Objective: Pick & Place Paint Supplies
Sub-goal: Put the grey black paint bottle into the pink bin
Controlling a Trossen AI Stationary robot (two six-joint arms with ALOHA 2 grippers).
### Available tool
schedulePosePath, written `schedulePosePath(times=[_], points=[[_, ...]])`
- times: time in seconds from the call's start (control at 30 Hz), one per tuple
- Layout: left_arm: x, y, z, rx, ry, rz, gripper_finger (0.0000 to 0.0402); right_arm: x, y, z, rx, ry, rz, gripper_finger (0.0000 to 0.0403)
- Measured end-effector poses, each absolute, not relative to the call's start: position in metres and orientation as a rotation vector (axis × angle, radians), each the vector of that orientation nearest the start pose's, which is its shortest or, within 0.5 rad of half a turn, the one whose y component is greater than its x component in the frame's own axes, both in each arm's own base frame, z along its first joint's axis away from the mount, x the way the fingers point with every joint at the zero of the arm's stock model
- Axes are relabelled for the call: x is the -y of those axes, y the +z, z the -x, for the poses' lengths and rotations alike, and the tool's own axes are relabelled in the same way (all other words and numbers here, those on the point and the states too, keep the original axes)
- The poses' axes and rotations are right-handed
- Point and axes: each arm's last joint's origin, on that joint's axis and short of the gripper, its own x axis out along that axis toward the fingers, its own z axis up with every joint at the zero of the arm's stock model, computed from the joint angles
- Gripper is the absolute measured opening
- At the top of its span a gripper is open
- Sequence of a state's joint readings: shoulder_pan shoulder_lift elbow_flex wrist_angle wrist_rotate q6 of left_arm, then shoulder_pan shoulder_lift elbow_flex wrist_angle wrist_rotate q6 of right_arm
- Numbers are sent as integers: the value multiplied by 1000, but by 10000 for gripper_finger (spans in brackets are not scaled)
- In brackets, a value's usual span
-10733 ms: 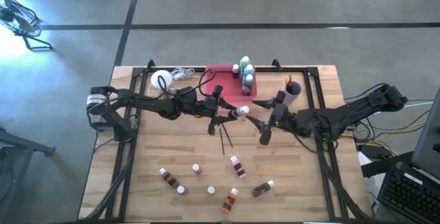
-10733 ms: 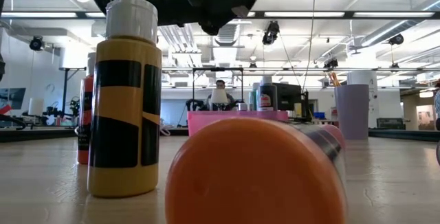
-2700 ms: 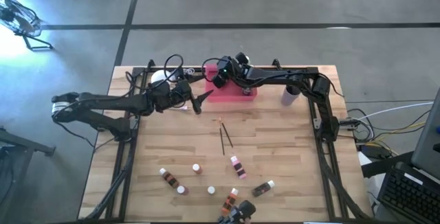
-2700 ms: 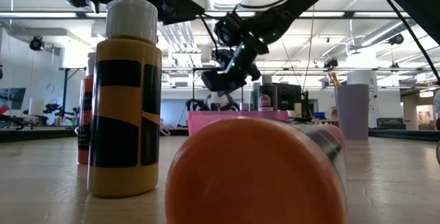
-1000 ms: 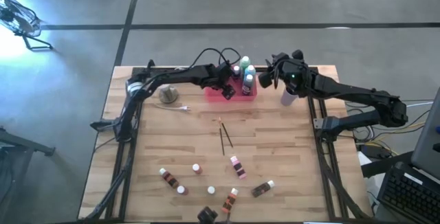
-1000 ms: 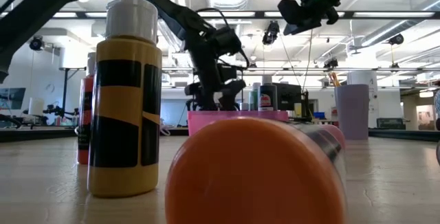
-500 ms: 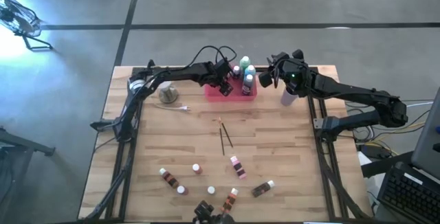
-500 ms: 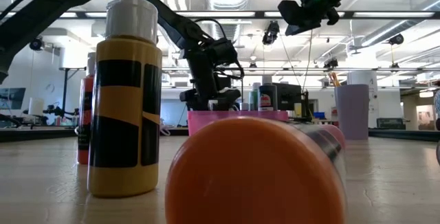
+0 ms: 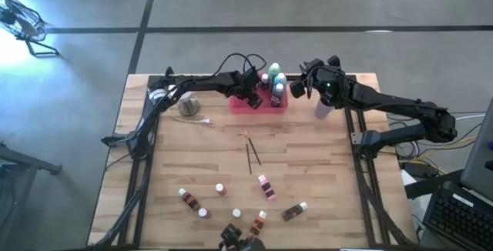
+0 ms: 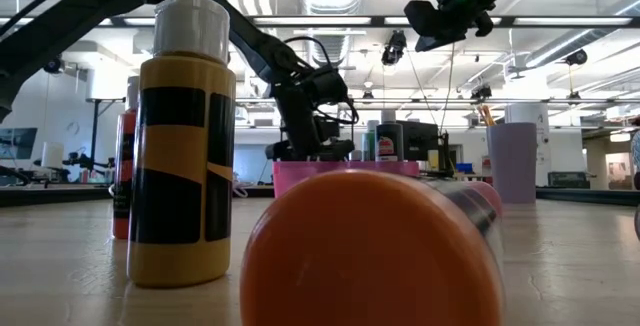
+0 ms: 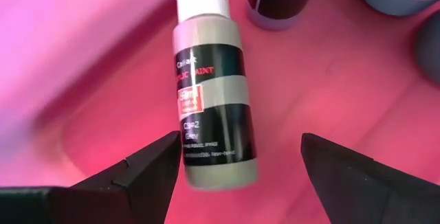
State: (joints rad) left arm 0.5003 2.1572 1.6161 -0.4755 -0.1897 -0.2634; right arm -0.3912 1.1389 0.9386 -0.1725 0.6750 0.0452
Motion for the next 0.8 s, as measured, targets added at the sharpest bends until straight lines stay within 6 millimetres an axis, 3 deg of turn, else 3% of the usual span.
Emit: schedulePosePath(times=[0.13,0.57,0.8], points=[[-225,167,-400,-926,763,387,281,110,318,-220,-368,-1062,12,95],[-225,167,-400,-917,771,390,138,112,312,-224,-395,-1060,13,120],[-223,176,-395,-939,776,379,128,112,311,-224,-398,-1060,14,131]])
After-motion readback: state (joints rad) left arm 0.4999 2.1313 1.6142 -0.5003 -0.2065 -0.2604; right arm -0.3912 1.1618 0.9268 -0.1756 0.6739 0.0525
